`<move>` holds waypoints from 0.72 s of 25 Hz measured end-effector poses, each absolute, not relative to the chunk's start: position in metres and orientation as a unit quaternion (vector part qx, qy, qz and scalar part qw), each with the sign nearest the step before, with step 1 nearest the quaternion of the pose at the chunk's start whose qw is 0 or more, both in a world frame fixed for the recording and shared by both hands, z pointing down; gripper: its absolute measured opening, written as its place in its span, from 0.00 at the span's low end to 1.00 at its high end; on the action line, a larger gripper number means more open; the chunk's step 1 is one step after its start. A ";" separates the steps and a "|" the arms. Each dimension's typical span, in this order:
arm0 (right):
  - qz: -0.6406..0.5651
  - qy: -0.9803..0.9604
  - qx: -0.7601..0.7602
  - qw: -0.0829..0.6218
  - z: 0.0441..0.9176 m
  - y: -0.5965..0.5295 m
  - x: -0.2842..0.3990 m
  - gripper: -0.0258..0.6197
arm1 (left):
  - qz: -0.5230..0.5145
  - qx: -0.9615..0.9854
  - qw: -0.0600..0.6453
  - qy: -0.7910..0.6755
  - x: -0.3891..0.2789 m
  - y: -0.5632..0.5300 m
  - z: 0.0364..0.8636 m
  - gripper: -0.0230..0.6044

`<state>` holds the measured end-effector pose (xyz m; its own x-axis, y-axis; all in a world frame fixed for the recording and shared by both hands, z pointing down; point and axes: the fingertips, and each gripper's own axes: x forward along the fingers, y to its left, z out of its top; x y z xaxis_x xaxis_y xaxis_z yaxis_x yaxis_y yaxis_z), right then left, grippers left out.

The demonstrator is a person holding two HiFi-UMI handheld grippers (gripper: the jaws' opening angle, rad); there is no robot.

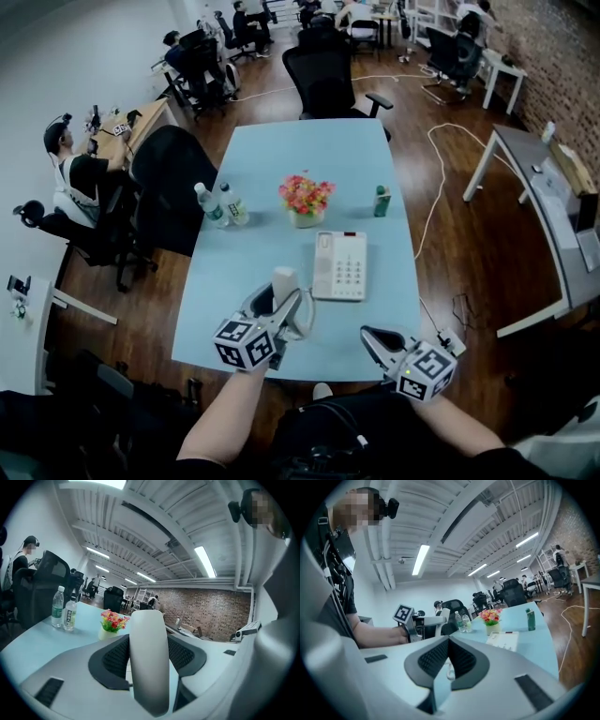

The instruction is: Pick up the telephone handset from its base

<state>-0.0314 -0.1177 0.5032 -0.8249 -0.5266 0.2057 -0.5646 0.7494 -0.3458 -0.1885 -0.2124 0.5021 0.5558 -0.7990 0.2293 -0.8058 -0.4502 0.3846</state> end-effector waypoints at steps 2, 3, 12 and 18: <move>0.200 -0.935 0.286 0.054 0.508 -0.110 -0.043 0.07 | -0.008 0.849 0.232 -0.475 -0.206 -0.192 0.495 0.42; 0.199 -0.936 0.283 0.059 0.510 -0.105 -0.049 0.07 | -0.015 0.847 0.234 -0.478 -0.215 -0.182 0.493 0.42; 0.197 -0.940 0.267 0.076 0.524 -0.084 -0.081 0.07 | -0.030 0.836 0.230 -0.498 -0.261 -0.127 0.488 0.42; 0.192 -0.942 0.262 0.082 0.523 -0.080 -0.092 0.07 | -0.046 0.836 0.234 -0.494 -0.265 -0.121 0.484 0.42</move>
<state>-0.0921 -0.0802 0.5228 -0.8494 -0.4622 0.2546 -0.5251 0.7887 -0.3197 -0.2646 -0.1213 0.4835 0.5076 -0.8479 0.1532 -0.8045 -0.4027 0.4366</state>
